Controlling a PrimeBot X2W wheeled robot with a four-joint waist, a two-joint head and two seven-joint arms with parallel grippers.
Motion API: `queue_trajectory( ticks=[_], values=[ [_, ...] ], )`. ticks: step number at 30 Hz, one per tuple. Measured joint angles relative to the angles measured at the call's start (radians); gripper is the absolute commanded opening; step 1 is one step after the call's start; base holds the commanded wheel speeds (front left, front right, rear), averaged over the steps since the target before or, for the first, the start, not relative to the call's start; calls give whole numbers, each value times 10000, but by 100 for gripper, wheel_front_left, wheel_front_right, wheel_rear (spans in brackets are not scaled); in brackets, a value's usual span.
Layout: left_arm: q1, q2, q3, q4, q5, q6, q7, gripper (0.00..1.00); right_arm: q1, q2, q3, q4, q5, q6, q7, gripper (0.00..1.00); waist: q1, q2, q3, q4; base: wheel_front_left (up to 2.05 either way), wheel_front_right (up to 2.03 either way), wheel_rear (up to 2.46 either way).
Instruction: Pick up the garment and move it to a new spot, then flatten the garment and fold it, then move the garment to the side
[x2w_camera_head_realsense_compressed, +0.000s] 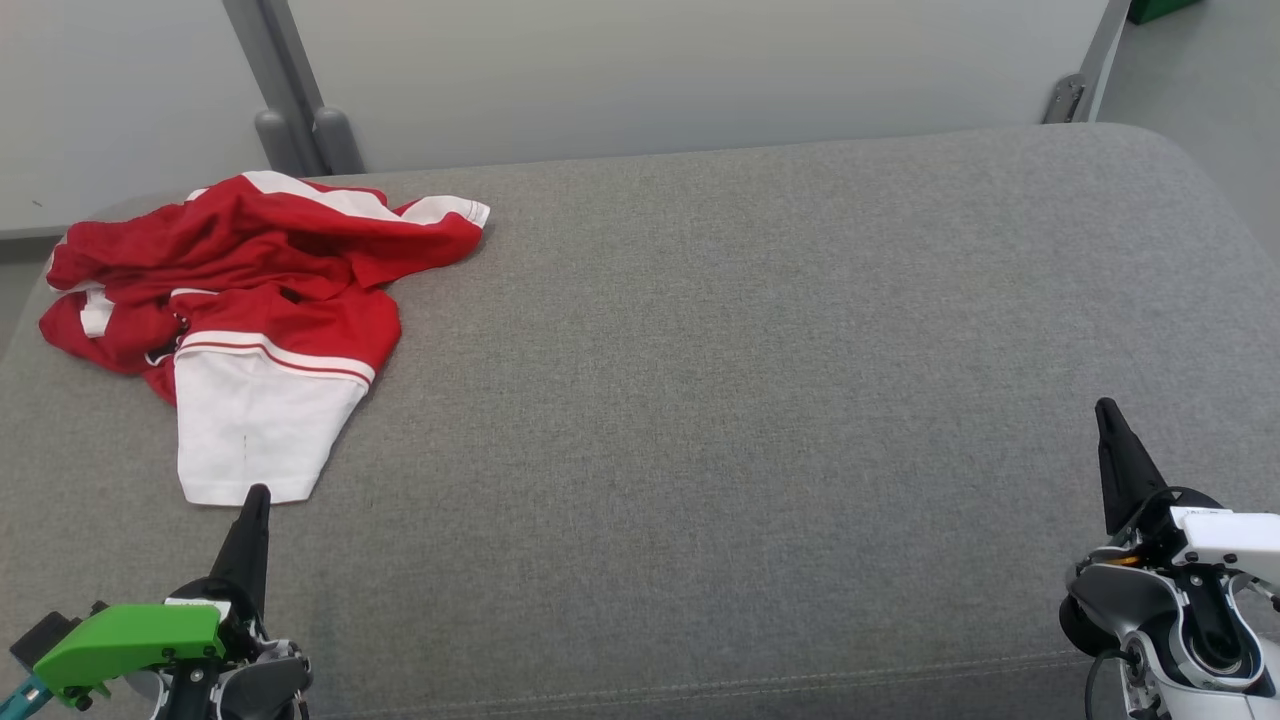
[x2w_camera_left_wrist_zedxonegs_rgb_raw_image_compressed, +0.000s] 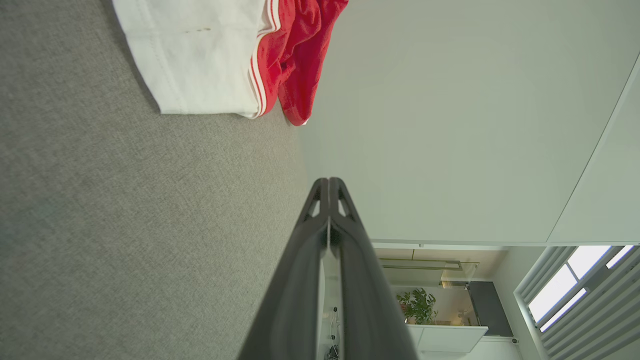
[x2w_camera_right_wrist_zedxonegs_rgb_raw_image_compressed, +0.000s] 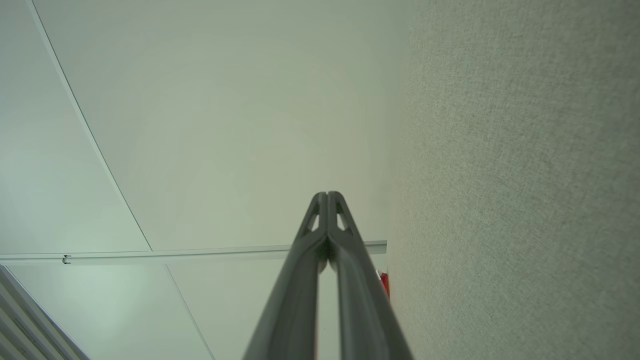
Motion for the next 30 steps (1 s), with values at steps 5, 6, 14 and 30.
queue_trajectory(
  ticks=[5, 6, 14, 30],
  values=[
    [0, 0, 2, 0, 0, 0, 0, 0, 0, 2, 0, 0, 0, 0, 0, 0, 0, 0, 0, 0, 0, 0, 0],
    [0, 0, 2, 0, 0, 0, 0, 0, 0, 2, 0, 0, 0, 0, 0, 0, 0, 0, 0, 0, 0, 0, 0],
    [362, -144, -67, 297, -4, 10, -15, 100, 382, 167, 46, 268, 0, -42, -23, 100, 0, 0, 2, 0, 0, 0, 0],
    [367, 33, -437, 2, 1141, 10, -608, 100, 389, -857, 895, -144, -1801, -150, -688, 100, 0, 0, -5, 75, 0, 0, 0]
  ],
)
